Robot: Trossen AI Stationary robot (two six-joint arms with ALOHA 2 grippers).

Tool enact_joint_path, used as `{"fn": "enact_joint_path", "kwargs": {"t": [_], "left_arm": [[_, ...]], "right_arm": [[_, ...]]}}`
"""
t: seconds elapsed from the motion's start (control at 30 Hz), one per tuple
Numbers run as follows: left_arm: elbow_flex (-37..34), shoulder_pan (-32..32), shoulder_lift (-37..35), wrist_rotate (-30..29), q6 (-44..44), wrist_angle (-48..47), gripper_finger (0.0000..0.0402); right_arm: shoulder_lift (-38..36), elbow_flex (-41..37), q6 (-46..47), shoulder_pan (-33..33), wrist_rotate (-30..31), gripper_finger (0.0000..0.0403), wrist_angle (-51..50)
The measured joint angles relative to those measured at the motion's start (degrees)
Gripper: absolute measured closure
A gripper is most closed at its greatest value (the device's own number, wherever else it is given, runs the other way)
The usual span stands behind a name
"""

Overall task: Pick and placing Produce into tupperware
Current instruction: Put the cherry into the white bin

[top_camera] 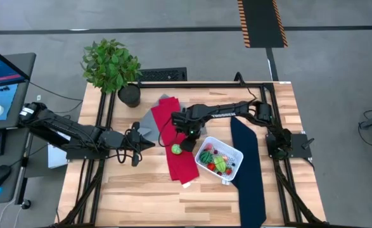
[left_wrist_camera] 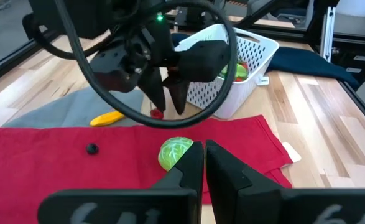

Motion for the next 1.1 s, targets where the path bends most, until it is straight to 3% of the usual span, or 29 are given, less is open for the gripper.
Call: {"fn": "enact_joint_path", "kwargs": {"t": [0.27,0.67,1.1], "left_arm": [[0.0,0.0,0.0,0.3,0.0,-0.4,0.0395],[0.0,0.0,0.0,0.3,-0.4,-0.4,0.0395],[0.0,0.0,0.0,0.4,-0.2,-0.4,0.0395]], "right_arm": [[0.0,0.0,0.0,-0.4,0.1,0.0214,2.7],[0.0,0.0,2.0,-0.7,-1.8,0.0294,-0.1],[0.0,0.0,3.5,-2.9,0.9,0.0216,-0.5]]}}
